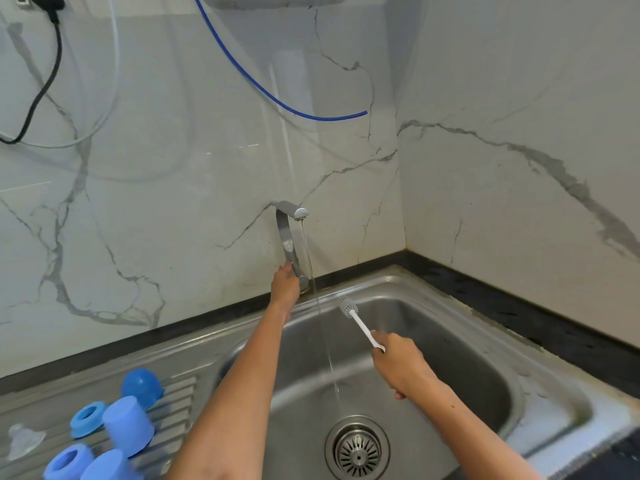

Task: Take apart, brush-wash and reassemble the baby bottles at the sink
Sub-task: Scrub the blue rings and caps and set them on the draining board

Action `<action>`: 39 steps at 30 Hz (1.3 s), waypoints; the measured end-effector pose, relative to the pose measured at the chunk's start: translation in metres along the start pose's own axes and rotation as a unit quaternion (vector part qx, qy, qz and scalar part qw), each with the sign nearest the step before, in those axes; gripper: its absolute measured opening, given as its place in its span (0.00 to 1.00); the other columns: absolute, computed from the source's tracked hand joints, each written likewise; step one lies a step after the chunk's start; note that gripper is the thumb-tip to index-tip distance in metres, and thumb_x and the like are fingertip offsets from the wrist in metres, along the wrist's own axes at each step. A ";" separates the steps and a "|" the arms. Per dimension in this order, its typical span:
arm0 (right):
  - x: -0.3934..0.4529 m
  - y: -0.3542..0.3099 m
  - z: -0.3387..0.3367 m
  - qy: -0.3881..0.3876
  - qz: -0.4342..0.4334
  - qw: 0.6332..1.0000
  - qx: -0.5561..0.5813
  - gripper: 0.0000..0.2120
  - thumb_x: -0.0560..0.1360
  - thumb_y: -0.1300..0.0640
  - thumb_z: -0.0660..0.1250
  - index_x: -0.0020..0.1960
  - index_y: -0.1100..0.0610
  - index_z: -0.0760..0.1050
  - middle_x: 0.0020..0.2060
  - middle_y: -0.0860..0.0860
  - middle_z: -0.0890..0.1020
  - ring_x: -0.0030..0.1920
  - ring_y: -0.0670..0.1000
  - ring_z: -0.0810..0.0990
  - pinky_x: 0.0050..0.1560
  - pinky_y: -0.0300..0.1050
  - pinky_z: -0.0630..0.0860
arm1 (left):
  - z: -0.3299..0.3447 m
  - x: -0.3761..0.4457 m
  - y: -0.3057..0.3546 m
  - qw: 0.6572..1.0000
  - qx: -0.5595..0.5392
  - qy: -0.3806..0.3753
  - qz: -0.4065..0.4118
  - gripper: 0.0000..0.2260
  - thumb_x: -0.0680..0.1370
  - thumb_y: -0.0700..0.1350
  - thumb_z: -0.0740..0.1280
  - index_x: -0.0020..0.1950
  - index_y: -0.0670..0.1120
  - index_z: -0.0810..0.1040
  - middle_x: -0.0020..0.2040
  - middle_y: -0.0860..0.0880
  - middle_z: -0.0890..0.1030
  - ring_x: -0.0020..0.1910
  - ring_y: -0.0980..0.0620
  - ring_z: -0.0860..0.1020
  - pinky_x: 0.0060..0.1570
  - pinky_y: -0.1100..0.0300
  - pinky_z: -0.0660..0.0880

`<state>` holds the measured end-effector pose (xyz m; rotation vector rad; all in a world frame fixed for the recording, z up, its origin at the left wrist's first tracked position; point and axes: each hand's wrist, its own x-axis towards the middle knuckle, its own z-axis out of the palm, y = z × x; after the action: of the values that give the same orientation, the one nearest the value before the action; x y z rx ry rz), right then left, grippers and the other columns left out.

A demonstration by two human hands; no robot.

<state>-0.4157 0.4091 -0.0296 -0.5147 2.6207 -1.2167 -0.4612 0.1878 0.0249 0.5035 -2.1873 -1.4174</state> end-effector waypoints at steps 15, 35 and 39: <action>0.003 0.000 -0.001 0.007 -0.006 0.999 -0.043 0.22 0.78 0.61 0.53 0.71 0.55 0.69 0.57 0.57 0.78 0.50 0.60 0.80 0.50 0.55 0.80 | 0.002 -0.005 0.003 0.994 0.103 -0.031 0.010 0.24 0.81 0.36 0.55 0.77 0.47 0.59 0.76 0.44 0.60 0.76 0.42 0.57 0.74 0.46 0.55; -0.027 0.001 -0.018 -0.029 -0.013 0.997 -0.073 0.13 0.80 0.62 0.58 0.63 0.63 0.62 0.55 0.62 0.76 0.42 0.56 0.78 0.28 0.41 0.71 | 0.031 -0.194 -0.006 0.993 -0.028 0.005 -0.115 0.19 0.80 0.40 0.62 0.71 0.39 0.68 0.70 0.43 0.70 0.68 0.46 0.69 0.62 0.59 0.65; -0.035 0.004 -0.017 -0.005 -0.063 0.993 -0.096 0.14 0.80 0.61 0.59 0.64 0.59 0.61 0.53 0.60 0.77 0.39 0.55 0.81 0.31 0.45 0.78 | 0.028 -0.195 -0.008 0.997 0.000 -0.007 -0.079 0.16 0.80 0.40 0.61 0.68 0.41 0.71 0.66 0.43 0.74 0.64 0.47 0.72 0.62 0.56 0.69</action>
<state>-0.3900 0.4376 -0.0204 -0.7298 2.7486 -0.9962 -0.3178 0.3123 -0.0300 0.6810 -2.1993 -1.5048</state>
